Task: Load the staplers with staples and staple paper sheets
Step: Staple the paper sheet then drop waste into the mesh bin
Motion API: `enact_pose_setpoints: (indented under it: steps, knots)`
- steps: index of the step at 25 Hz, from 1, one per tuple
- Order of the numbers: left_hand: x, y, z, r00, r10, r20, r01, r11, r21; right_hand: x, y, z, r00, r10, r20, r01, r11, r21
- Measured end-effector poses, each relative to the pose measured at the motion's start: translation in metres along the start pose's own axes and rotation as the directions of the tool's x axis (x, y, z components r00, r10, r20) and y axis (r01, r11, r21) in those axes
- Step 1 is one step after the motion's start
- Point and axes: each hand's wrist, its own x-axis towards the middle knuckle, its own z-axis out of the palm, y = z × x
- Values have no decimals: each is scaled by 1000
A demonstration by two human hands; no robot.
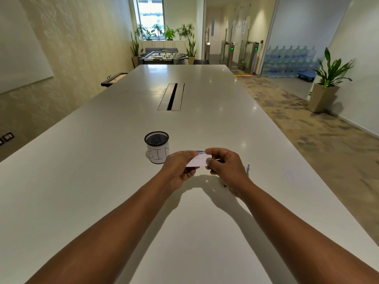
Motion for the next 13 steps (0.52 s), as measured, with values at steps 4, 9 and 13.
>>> enact_pose_setpoints:
  steps: [4,9,13]
  knots:
    - [-1,1,-3,999,12,42,-13,1000,27,0,1,-1,1000,1,5,-1,1000,8]
    - [1,-1,-7,988,85,132,-100,989,106,2,2,-2,1000,13,-5,-13,1000,9]
    - [2,0,-5,989,98,109,-108,990,91,3,1,-3,1000,13,3,-13,1000,-1]
